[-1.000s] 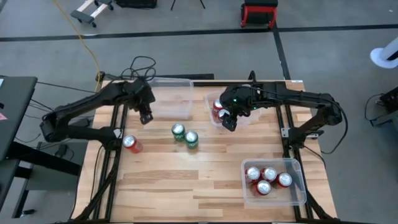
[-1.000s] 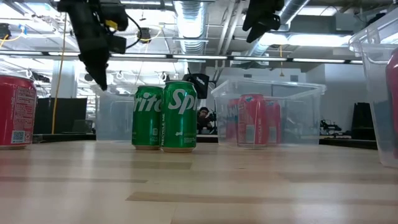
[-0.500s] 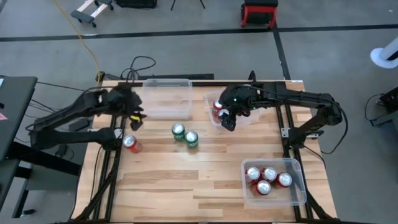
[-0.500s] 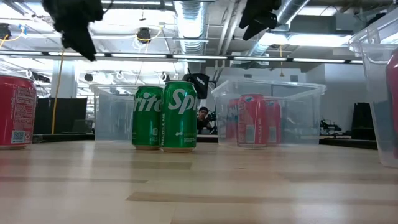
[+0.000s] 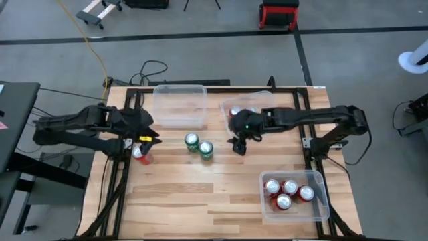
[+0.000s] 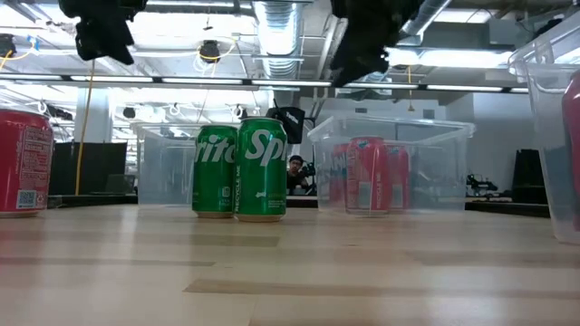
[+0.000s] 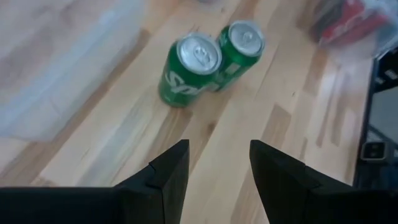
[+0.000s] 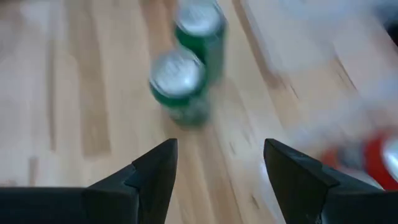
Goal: Sort soda cans
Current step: Put the red soda can into the top right transparent bin
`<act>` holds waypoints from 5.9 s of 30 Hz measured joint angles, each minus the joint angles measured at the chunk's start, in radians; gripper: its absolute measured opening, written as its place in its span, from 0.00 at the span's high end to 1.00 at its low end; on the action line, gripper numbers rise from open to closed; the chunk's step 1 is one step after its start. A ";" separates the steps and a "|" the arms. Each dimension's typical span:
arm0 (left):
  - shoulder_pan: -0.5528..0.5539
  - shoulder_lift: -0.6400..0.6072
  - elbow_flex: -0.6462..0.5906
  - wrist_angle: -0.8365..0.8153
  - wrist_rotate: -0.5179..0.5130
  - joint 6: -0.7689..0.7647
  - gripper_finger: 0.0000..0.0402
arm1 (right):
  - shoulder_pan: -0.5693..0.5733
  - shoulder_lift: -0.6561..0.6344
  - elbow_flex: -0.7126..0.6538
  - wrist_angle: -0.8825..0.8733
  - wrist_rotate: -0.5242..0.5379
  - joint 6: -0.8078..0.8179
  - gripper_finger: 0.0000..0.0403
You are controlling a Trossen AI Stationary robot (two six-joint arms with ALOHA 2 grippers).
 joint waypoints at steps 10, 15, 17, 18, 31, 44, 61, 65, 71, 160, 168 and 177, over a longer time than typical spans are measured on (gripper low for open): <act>-0.231 0.042 0.000 -0.068 -0.106 -0.184 0.59 | 0.139 0.000 -0.182 0.518 -0.008 -0.059 0.35; -0.323 0.040 0.000 -0.220 -0.202 -0.333 0.59 | 0.151 0.000 -0.219 0.619 -0.004 -0.074 0.35; -0.354 0.050 0.000 -0.269 -0.223 -0.402 0.59 | 0.157 0.001 -0.223 0.647 -0.003 -0.073 0.35; -0.367 0.056 0.000 -0.285 -0.227 -0.425 0.59 | 0.160 0.001 -0.223 0.652 -0.003 -0.077 0.35; -0.432 0.123 0.000 -0.510 -0.078 -0.684 0.49 | 0.134 0.000 -0.223 0.653 -0.003 -0.088 0.35; -0.398 0.179 -0.046 -0.452 -0.121 -0.447 0.22 | 0.110 0.000 -0.222 0.648 -0.004 -0.090 0.35; -0.370 0.219 -0.156 -0.459 -0.103 -0.337 0.14 | 0.113 0.000 -0.222 0.637 -0.009 -0.087 0.35; -0.370 0.220 -0.156 -0.371 -0.097 -0.310 0.14 | 0.113 0.000 -0.222 0.637 -0.009 -0.086 0.35; -0.370 0.236 -0.155 -0.214 -0.138 -0.297 0.14 | 0.112 0.000 -0.222 0.637 -0.009 -0.086 0.35; -0.377 0.870 -0.141 1.227 -0.179 0.471 0.28 | 0.311 0.162 -0.287 0.845 -0.012 -0.035 0.07; -0.374 0.871 -0.095 1.204 -0.169 0.459 0.28 | 0.310 0.281 -0.204 0.837 -0.018 -0.074 0.07; -0.374 0.871 -0.077 1.108 -0.182 0.380 0.28 | 0.286 0.318 -0.162 0.808 -0.026 0.029 0.12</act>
